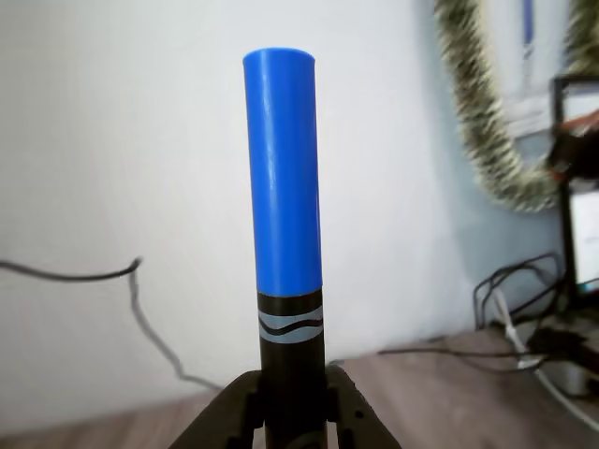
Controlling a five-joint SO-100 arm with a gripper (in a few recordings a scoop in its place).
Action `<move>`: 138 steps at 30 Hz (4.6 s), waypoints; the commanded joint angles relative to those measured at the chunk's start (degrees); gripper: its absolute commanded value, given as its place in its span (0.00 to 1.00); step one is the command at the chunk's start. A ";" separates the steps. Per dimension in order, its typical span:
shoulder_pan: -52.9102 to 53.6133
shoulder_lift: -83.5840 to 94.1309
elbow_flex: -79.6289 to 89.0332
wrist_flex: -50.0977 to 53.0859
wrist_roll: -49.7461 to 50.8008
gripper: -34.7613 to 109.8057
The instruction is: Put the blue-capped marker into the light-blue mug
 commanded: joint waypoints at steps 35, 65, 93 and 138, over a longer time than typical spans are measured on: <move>-6.59 8.79 -1.41 42.01 6.77 0.24; -25.93 45.53 -1.32 62.58 4.75 0.24; -21.97 53.09 -1.32 61.44 5.01 0.24; -7.82 71.10 109.07 -39.02 1.14 0.24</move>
